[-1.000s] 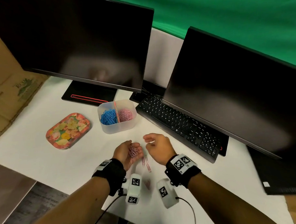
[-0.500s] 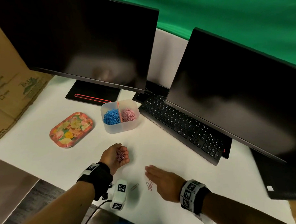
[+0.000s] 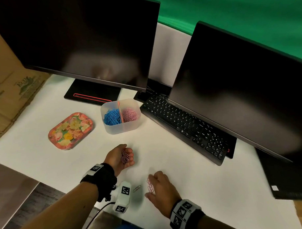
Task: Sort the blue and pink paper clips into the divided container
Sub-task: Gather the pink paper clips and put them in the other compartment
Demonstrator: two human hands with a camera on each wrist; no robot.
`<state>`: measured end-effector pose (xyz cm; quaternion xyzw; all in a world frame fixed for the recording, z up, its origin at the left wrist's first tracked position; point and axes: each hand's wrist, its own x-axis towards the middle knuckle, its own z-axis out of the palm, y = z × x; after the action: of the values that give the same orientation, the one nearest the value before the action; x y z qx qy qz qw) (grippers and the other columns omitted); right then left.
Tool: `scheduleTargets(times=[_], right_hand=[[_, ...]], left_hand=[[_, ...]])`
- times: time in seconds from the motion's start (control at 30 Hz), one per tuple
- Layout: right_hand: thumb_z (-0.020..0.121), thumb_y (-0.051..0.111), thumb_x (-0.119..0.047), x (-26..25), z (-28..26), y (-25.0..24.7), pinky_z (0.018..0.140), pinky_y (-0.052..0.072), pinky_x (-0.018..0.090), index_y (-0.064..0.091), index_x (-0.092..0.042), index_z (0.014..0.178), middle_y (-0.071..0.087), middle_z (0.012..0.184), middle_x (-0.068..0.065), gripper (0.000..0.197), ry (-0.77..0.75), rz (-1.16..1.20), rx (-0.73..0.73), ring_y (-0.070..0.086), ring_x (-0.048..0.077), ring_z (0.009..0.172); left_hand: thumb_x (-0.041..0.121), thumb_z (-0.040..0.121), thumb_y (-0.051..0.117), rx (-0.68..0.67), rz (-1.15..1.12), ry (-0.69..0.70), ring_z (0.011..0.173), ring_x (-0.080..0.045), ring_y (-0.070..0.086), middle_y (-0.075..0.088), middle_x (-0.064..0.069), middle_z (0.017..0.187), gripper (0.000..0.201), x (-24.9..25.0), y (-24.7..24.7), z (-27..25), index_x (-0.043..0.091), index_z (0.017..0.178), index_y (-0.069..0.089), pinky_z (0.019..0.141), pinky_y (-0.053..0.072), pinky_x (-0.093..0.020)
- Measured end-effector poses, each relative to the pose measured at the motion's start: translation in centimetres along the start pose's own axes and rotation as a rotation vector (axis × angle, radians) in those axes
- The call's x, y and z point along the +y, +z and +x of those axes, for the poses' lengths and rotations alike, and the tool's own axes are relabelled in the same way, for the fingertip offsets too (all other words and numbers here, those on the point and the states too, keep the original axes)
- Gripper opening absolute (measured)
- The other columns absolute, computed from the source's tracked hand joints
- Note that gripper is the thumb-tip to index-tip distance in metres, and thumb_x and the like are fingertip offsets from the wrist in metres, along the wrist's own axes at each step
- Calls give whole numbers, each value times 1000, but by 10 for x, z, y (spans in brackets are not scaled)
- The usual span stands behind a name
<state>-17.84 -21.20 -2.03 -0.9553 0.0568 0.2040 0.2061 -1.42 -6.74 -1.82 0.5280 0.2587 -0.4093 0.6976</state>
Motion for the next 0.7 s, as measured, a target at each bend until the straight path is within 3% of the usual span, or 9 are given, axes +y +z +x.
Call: scheduleTargets(times=[0.13, 0.23, 0.43, 0.5, 0.6, 0.7], right_hand=[[95, 50, -22, 3, 13, 1, 90, 49, 29, 53, -16, 126, 46, 124, 3, 32, -48, -37, 27, 48, 19, 113], [90, 50, -5, 6, 24, 2, 87, 50, 31, 61, -13, 118, 54, 117, 6, 32, -69, -71, 29, 53, 23, 109], [89, 45, -3, 9, 56, -23, 84, 47, 32, 64, -11, 107, 59, 109, 9, 27, -40, -85, 63, 56, 26, 103], [91, 47, -8, 11, 68, -33, 81, 45, 28, 67, -12, 104, 62, 106, 9, 24, 28, 2, 93, 59, 26, 99], [89, 56, -14, 10, 76, -50, 67, 37, 14, 73, -12, 95, 71, 93, 8, 18, 131, 231, 177, 58, 15, 77], [85, 64, -10, -5, 77, -68, 65, 46, 9, 75, -11, 91, 71, 74, -4, 12, 147, 518, 247, 62, 5, 65]], left_hand=[[28, 97, 42, -10, 28, -18, 57, -21, 51, 55, -9, 66, 34, -3, 7, 0, 8, 74, 57, 58, 50, -33], [29, 97, 44, -14, 29, -26, 56, -21, 53, 57, -9, 66, 34, -5, 13, 0, 7, 75, 58, 59, 51, -33], [29, 96, 46, -8, 28, -35, 63, -23, 57, 59, -11, 70, 34, -11, 20, -2, 6, 75, 59, 63, 54, -36], [28, 97, 46, -4, 10, -35, 64, -25, 57, 59, -11, 70, 33, -12, 22, -3, 5, 77, 59, 69, 54, -39], [27, 99, 44, -4, -4, -21, 64, -25, 59, 60, -11, 70, 33, -13, 26, -3, 4, 80, 60, 69, 55, -38], [27, 100, 42, -20, -31, 5, 69, -26, 61, 63, -14, 75, 32, -11, 32, -2, 2, 90, 60, 75, 57, -40]])
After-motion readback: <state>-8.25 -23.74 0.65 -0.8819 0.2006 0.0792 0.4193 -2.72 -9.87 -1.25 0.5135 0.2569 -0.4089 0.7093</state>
